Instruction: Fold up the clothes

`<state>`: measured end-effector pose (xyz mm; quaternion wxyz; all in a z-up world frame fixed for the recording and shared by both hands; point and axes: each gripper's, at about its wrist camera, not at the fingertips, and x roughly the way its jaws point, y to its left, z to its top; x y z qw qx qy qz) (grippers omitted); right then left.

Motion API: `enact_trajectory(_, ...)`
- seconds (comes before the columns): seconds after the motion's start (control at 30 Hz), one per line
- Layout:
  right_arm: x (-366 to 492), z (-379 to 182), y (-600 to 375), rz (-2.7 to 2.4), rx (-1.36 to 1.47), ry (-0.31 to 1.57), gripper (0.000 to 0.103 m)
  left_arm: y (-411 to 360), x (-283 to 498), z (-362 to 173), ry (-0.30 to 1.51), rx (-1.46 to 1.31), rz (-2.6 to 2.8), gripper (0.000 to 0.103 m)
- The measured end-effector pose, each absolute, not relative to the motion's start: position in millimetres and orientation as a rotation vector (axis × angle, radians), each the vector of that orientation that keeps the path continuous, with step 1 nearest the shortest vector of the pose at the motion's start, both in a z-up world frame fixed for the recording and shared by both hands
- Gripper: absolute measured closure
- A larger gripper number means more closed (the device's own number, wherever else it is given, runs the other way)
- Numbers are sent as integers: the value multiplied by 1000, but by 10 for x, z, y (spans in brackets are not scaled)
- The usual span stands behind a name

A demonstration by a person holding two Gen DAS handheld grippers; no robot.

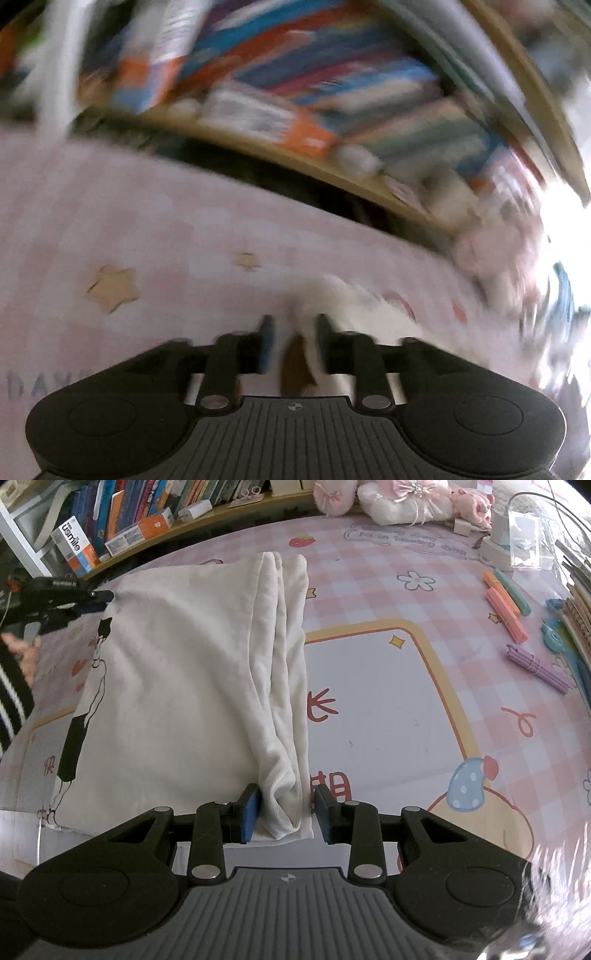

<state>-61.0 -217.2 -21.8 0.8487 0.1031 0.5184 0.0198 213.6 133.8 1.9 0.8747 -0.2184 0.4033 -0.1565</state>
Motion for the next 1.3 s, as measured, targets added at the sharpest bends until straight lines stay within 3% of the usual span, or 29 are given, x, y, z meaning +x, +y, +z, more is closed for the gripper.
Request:
enact_trajectory(0.07, -612, -217, -2173, 48, 213, 1092, 73, 1506, 2056, 59, 807, -537, -331, 49)
enact_trajectory(0.13, -612, -214, -2175, 55, 210, 1091, 73, 1579, 1916, 83, 794, -553, -362, 45)
enact_trajectory(0.53, -585, -206, -2236, 112, 220, 1109, 71, 1289, 603, -67, 927, -295, -408, 45)
enact_trajectory(0.83, -429, -167, -2469, 132, 386, 1065, 67, 1101, 403, -61, 940, -312, -365, 46)
enact_trajectory(0.93, -399, -229, -2486, 156, 393, 1089, 67, 1055, 365, -49, 962, -328, -341, 49)
enact_trajectory(1.0, -387, -250, -2502, 184, 394, 1097, 73, 1035, 339, -53, 983, -349, -336, 62)
enact_trajectory(1.07, -358, -277, -2512, 217, 397, 1109, 79, 1010, 320, -81, 1010, -369, -331, 87)
enact_trajectory(1.1, -341, -282, -2511, 231, 391, 1112, 82, 992, 307, -85, 1015, -366, -326, 94)
enact_trajectory(1.3, -217, -284, -2462, 300, 322, 1107, 87, 833, 73, 130, 889, -233, -293, 97)
